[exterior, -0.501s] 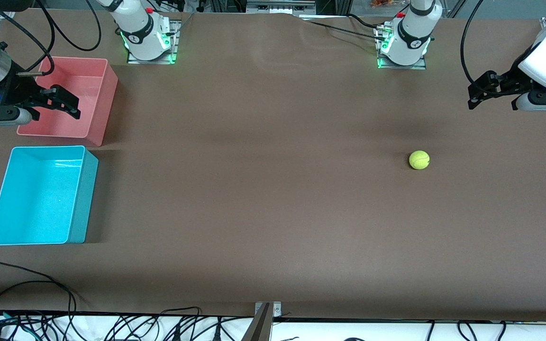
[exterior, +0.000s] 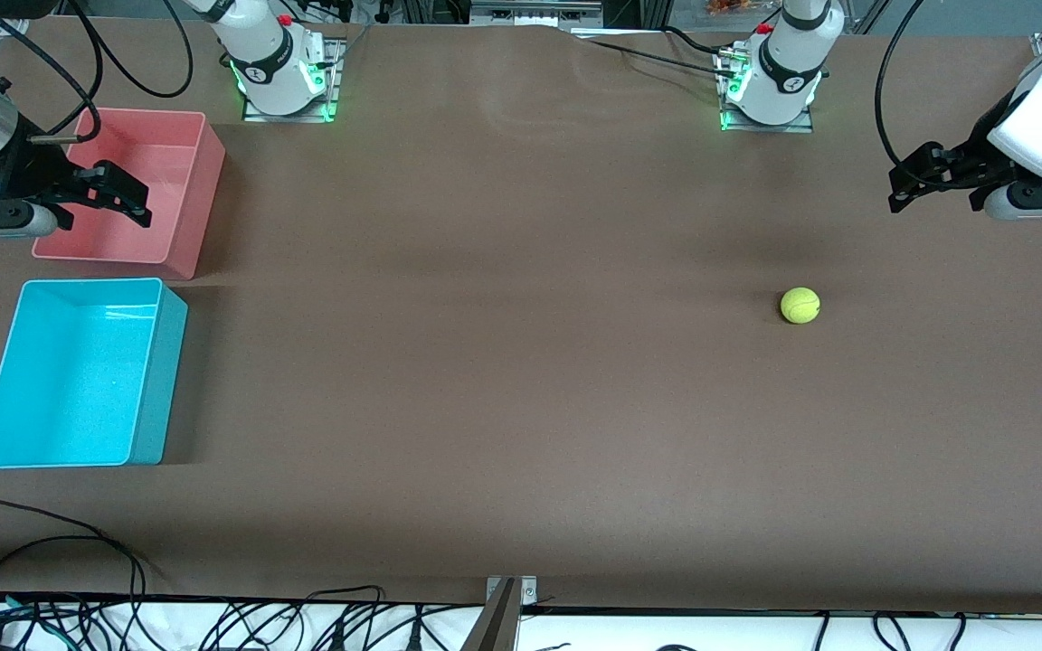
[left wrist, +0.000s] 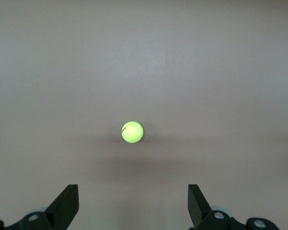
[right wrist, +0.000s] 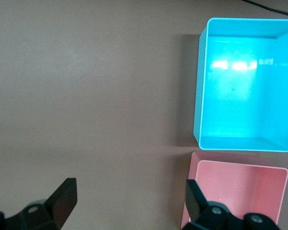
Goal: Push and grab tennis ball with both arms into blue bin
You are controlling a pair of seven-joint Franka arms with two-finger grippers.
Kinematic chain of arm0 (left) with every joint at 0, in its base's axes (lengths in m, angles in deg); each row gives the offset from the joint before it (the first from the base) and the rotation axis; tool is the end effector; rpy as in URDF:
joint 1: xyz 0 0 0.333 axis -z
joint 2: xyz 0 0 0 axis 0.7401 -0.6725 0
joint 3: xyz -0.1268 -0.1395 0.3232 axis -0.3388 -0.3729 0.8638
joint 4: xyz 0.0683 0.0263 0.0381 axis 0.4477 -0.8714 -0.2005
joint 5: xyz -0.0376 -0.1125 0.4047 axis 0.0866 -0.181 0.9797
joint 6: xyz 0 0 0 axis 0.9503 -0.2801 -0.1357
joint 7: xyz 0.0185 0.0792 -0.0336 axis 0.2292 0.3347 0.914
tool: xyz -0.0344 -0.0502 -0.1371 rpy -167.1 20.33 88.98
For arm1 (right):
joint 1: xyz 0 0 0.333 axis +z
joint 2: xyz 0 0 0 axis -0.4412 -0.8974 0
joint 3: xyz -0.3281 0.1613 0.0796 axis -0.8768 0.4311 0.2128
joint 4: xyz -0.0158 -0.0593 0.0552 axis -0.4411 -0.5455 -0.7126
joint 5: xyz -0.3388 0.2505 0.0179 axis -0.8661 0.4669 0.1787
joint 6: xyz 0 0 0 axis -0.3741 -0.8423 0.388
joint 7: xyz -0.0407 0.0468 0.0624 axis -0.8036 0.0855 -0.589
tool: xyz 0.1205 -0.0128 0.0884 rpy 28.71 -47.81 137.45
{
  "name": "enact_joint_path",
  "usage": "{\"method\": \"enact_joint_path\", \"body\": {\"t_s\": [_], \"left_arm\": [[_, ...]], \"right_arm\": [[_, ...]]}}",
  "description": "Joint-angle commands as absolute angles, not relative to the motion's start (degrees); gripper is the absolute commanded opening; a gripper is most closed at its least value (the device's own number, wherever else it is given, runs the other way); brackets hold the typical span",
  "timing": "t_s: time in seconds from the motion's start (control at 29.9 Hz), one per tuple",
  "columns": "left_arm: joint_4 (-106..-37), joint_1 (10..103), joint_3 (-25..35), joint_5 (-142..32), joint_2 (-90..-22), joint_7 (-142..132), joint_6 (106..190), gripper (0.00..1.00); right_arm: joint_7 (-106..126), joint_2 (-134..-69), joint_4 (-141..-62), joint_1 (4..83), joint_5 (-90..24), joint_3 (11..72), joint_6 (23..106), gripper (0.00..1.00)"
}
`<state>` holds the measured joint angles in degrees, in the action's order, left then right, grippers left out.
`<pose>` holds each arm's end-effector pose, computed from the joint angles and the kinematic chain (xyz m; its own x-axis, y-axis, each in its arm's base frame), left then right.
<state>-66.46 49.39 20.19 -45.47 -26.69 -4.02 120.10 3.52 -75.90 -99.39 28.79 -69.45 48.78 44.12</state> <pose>0.5547 -0.0477 0.6360 0.9985 0.0454 -0.0315 0.0449 -0.9989 -0.0141 0.5766 0.0467 0.6086 0.9987 0.0506 0.0059 0.0506 -0.9987 -0.0023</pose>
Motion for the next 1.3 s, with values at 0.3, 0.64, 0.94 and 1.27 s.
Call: {"method": "enact_joint_path", "body": {"t_s": [0.3, 0.64, 0.94, 1.27], "left_arm": [[-63.67, 49.06, 19.94, -46.1, -27.97, -3.69, 118.9, 1.0], [-63.67, 49.06, 19.94, -46.27, -28.41, -3.78, 118.9, 1.0], [-63.58, 48.97, 19.94, -46.1, -28.32, -3.78, 118.9, 1.0], [-63.58, 48.97, 20.03, -46.1, -28.32, -3.7, 118.9, 1.0]], "right_arm": [[3.58, -76.22, -98.09, 28.56, -68.49, 48.59, 41.64, 1.0], [3.93, -76.75, -96.33, 27.85, -68.5, 48.33, 41.12, 1.0], [4.02, -77.63, -95.54, 27.68, -69.02, 47.53, 41.12, 1.0], [3.93, -77.63, -95.54, 28.12, -70.34, 47.89, 40.94, 1.0]]}}
